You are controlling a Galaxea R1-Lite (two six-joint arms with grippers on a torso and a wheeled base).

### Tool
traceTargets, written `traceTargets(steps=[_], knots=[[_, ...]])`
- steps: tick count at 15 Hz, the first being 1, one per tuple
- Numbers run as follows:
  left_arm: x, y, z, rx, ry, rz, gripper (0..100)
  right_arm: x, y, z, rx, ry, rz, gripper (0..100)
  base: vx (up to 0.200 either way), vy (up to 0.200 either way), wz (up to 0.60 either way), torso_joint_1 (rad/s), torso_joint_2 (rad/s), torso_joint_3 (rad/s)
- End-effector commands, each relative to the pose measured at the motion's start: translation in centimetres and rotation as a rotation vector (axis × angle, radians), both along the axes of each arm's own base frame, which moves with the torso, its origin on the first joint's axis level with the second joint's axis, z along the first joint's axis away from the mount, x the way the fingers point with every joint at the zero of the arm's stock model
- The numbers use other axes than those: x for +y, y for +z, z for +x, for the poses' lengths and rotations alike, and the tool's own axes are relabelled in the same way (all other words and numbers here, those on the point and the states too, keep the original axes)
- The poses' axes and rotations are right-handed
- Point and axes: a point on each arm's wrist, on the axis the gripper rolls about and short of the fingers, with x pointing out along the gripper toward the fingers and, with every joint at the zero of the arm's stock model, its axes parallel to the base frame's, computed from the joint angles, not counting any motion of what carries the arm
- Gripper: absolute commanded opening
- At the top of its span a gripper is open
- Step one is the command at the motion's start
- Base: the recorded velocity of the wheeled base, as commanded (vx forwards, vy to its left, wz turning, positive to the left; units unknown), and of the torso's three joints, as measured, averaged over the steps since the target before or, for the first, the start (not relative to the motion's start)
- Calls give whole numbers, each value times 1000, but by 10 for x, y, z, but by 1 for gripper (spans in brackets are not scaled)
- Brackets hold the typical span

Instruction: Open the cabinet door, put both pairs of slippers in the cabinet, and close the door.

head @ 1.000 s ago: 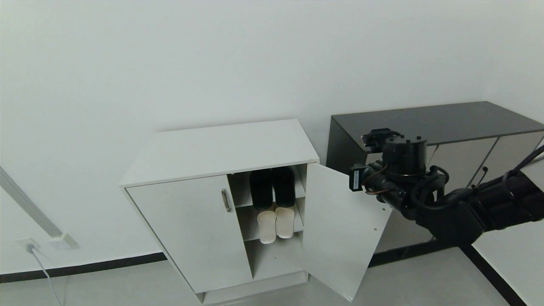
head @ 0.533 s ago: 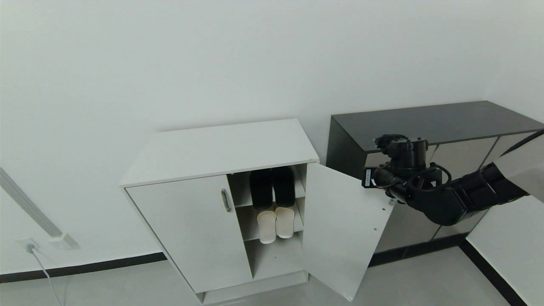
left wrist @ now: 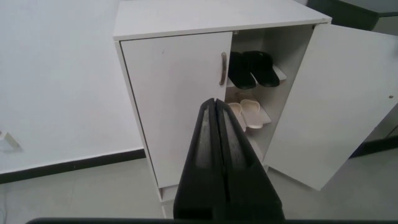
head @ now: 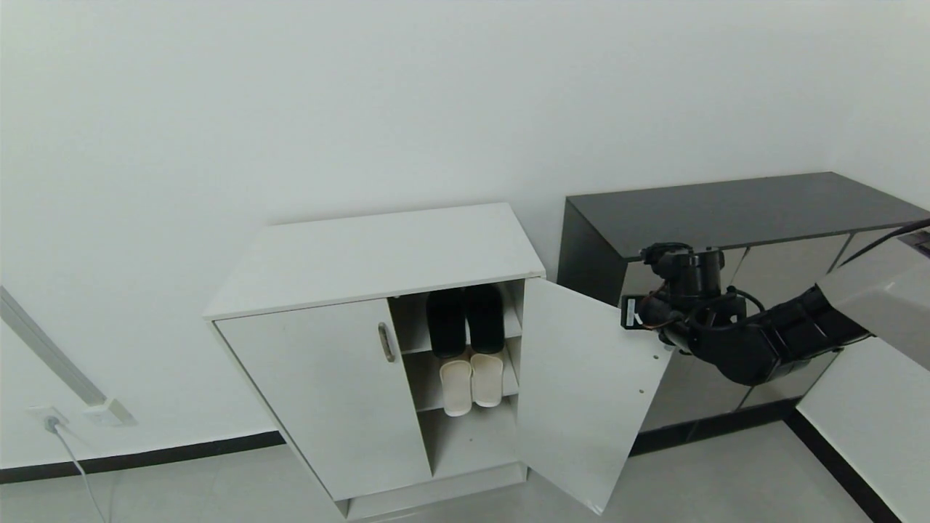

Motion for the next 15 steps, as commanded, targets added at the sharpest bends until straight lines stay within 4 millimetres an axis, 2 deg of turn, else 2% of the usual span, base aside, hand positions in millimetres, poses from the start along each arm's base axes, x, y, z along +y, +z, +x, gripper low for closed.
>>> traceTargets(steps=[1, 4, 9, 15], knots=[[0, 0, 0, 0, 0, 0, 0, 2, -3, -1, 7, 5, -3, 0, 0, 0, 0, 0, 0, 0], [0, 0, 0, 0, 0, 1, 0, 7, -7, -5, 21, 19, -8, 0, 0, 0, 0, 0, 0, 0], [0, 0, 0, 0, 0, 1, 0, 20, 1, -19, 15, 60, -7, 0, 0, 0, 0, 0, 0, 0], [0, 0, 0, 0, 0, 0, 0, 69, 15, -80, 19, 238, -2, 0, 0, 0, 0, 0, 0, 0]])
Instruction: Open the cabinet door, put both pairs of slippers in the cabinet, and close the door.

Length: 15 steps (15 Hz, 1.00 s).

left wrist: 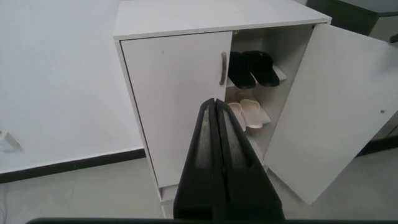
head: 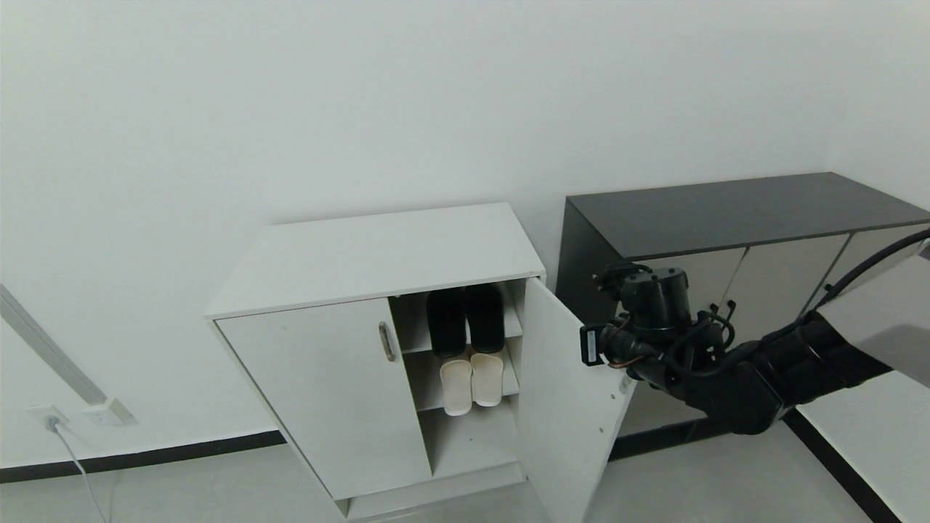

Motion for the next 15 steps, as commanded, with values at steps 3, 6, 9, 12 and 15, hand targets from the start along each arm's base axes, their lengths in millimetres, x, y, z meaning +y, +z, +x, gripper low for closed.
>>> traceTargets(steps=[3, 6, 9, 12, 15], knots=[[0, 0, 0, 0, 1, 0, 0, 13, 16, -38, -50, 101, 28, 0, 0, 0, 0, 0, 0, 0], [0, 0, 0, 0, 1, 0, 0, 15, 14, -43, -69, 127, 7, 0, 0, 0, 0, 0, 0, 0], [0, 0, 0, 0, 1, 0, 0, 20, 14, -48, -72, 144, 9, 0, 0, 0, 0, 0, 0, 0], [0, 0, 0, 0, 1, 0, 0, 24, 13, -51, -67, 160, 9, 0, 0, 0, 600, -6, 1, 4], [0, 0, 0, 0, 1, 1, 0, 25, 11, -52, -57, 179, 11, 0, 0, 0, 600, 7, 5, 4]])
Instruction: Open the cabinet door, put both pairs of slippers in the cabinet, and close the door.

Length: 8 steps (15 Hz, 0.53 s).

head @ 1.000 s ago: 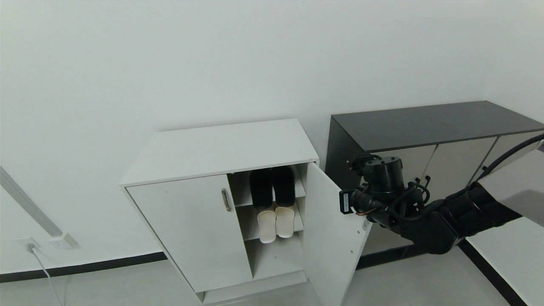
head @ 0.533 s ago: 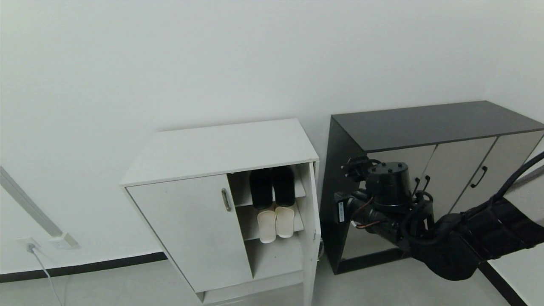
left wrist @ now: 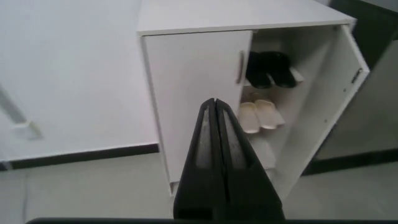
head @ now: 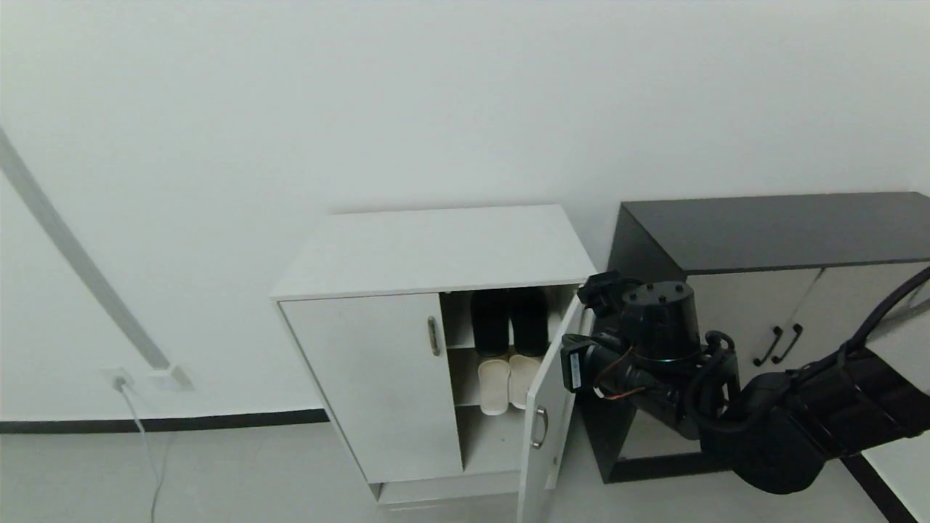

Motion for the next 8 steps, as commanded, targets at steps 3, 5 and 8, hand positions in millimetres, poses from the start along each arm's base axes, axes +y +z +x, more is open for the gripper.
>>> traceTargets(steps=[3, 5, 8], knots=[[0, 0, 0, 0, 0, 0, 0, -1, -3, -2, -6, 19, 12, 0, 0, 0, 0, 0, 0, 0], [0, 0, 0, 0, 0, 1, 0, -3, -5, -5, -13, 14, 11, 0, 0, 0, 0, 0, 0, 0], [0, 0, 0, 0, 2, 1, 0, -11, 1, -13, -23, -10, 8, 0, 0, 0, 0, 0, 0, 0]])
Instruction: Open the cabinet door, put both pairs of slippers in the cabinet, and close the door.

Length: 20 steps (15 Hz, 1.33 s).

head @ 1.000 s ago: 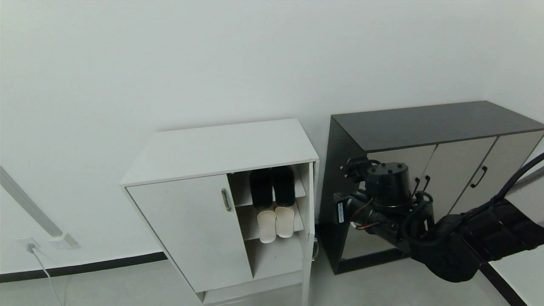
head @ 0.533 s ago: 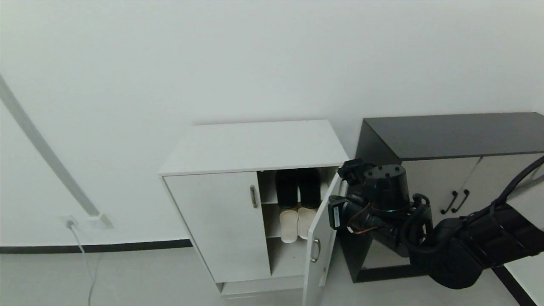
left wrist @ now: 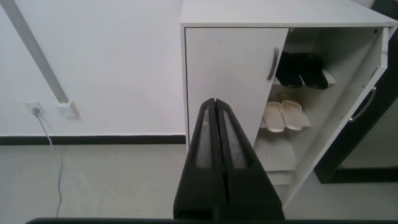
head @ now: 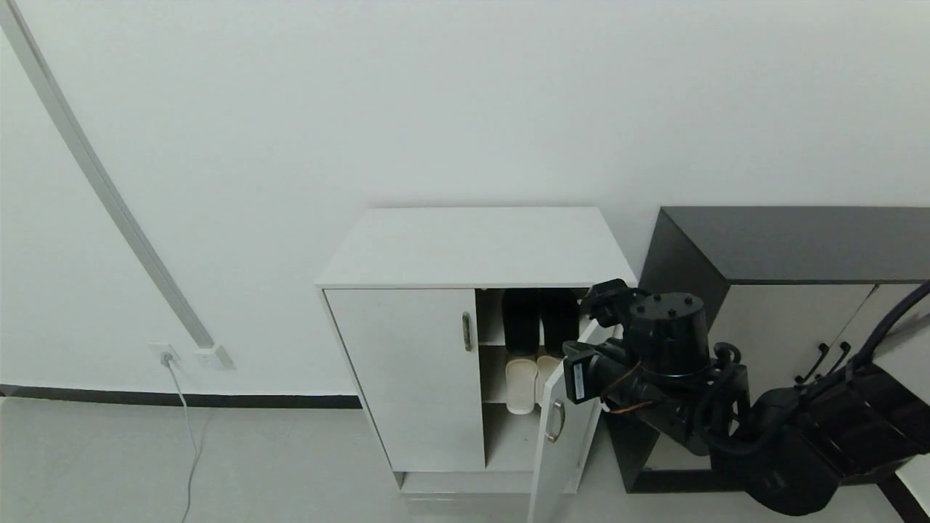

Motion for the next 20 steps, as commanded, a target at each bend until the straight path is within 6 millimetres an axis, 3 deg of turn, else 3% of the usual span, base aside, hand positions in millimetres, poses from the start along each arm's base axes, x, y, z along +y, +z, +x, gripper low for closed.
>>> traceTargets(steps=[1, 4, 10, 15, 20], knots=[[0, 0, 0, 0, 0, 1, 0, -8, 11, -5, -21, -24, 9, 0, 0, 0, 0, 0, 0, 0], [0, 0, 0, 0, -3, 1, 0, -28, 21, -23, -3, -51, -12, 0, 0, 0, 0, 0, 0, 0], [0, 0, 0, 0, -3, -1, 0, -58, -4, -58, 91, -59, -77, 0, 100, 0, 0, -2, 1, 2], [0, 0, 0, 0, -3, -1, 0, -38, -23, -41, 120, -41, -95, 0, 0, 0, 0, 0, 0, 0], [0, 0, 0, 2, -3, -1, 0, -24, -48, -36, 179, -27, -121, 0, 0, 0, 0, 0, 0, 0]])
